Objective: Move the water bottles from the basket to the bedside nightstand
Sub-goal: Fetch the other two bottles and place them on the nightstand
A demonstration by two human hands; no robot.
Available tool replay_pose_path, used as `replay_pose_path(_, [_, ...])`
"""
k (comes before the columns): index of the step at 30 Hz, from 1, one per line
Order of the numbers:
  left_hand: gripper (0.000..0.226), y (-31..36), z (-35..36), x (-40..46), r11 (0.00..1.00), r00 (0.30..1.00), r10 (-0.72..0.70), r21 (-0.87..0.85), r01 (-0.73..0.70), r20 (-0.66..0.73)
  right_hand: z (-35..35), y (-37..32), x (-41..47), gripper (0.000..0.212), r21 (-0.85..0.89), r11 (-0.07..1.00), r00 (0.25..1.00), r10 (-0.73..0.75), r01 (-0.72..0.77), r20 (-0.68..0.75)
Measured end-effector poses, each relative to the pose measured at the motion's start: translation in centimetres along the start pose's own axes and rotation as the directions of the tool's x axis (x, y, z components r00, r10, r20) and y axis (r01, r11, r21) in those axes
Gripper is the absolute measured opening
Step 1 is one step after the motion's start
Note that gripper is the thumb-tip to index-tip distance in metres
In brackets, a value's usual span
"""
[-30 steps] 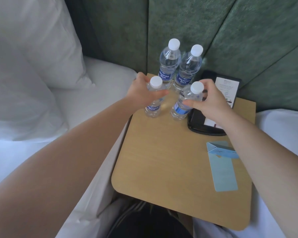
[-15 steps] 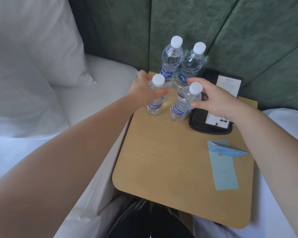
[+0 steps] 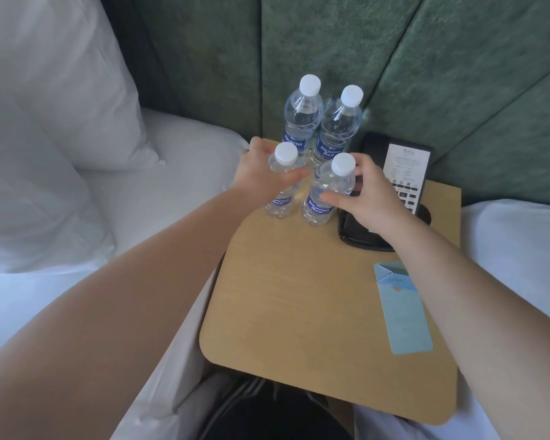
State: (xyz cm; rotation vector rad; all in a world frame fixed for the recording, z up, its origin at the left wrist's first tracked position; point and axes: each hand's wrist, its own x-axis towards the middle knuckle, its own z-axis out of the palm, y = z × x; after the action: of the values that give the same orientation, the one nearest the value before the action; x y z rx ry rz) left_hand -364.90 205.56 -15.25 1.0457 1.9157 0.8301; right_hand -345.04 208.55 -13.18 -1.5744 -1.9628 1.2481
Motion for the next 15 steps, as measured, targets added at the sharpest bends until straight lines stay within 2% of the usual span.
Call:
replay_pose_path(11, [0.067,2.6,2.0,2.4,0.999,0.999,0.037,-0.006,-0.038,-0.023,0.9,0.3,2.4,0.056,0.080,0.996,0.974,0.067,-0.050,-0.216])
replay_pose_path(15, [0.065,2.8,2.5,3.0,0.998,0.997,0.055,-0.026,-0.057,-0.047,0.8,0.5,2.7,0.057,0.097,0.995,0.976,0.040,-0.019,-0.213])
